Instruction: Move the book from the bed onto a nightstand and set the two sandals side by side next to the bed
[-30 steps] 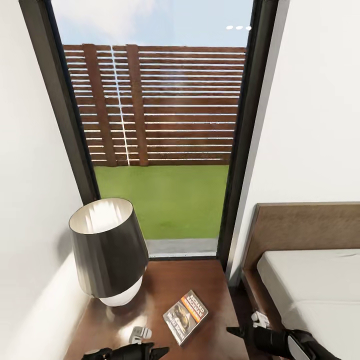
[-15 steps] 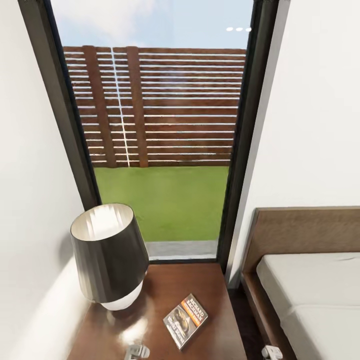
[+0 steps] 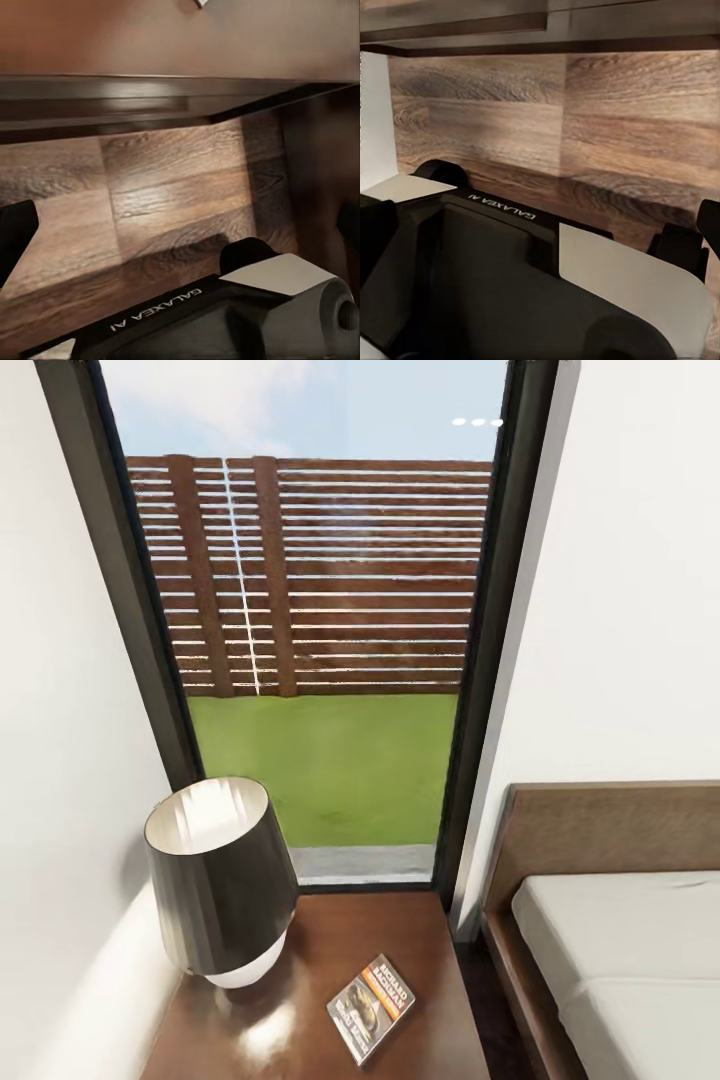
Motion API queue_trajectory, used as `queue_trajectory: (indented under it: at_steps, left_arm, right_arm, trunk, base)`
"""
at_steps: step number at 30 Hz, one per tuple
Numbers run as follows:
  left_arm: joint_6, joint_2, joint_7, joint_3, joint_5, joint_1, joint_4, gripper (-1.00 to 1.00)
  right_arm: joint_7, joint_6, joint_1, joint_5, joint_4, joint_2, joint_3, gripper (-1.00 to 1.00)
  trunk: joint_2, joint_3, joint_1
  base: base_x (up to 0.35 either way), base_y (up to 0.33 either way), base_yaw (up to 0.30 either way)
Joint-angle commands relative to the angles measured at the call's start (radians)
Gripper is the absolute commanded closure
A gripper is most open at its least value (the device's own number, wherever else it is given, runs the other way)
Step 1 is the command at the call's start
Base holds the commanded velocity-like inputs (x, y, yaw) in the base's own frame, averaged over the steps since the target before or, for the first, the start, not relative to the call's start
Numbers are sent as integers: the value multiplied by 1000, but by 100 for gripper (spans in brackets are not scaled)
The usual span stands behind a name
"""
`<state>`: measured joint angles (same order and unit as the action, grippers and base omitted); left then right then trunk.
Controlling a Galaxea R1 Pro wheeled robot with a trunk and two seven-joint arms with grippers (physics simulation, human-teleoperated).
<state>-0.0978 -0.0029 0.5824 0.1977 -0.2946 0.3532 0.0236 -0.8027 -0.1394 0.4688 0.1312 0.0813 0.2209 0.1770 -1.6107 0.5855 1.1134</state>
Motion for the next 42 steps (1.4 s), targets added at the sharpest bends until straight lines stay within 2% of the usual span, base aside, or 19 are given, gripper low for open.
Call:
queue_trajectory:
  at_steps: [1, 4, 8, 12, 25, 32, 38, 42]
  left_arm:
    - [-6, 2, -2, 8, -7, -5, -2, -100]
    - [-6, 7, -8, 8, -7, -30, -2, -100]
    - [-6, 15, -9, 8, -7, -61, -1, -100]
    - [-6, 19, -9, 7, -6, -68, 0, -100]
    - [-8, 18, -12, 6, -7, -70, 0, -100]
    - [-8, 17, -44, 6, -9, -71, -1, -100]
    - [-9, 18, -47, 6, -9, -71, -1, -100]
    - [-8, 18, -47, 6, -10, -71, -2, -100]
  right_arm:
    - [-4, -7, 1, 10, 2, 0, 6, -100]
    - [-3, -8, -4, 10, 3, 0, 6, -100]
    - [-3, -7, -75, 11, 1, 0, 6, -100]
    - [0, -6, -104, 15, 0, 1, 5, -100]
    - [0, -6, -110, 19, -2, 1, 2, -100]
    - [0, -6, -110, 19, -2, 1, 1, -100]
    - [0, -6, -110, 16, -1, 0, 1, -100]
    - [0, -6, -110, 13, 0, -11, 1, -100]
  trunk:
    - [7, -2, -4]
    - [28, -12, -16]
    - [56, -24, -31]
    - [56, -24, -31]
    - [56, -24, -31]
    - [56, -24, -31]
    - [56, -24, -31]
    - [56, -24, -31]
  base:
    - [0, 0, 0]
    - [0, 0, 0]
    - [0, 0, 0]
    - [0, 0, 0]
    - [0, 0, 0]
    - [0, 0, 0]
    - [0, 0, 0]
    - [0, 0, 0]
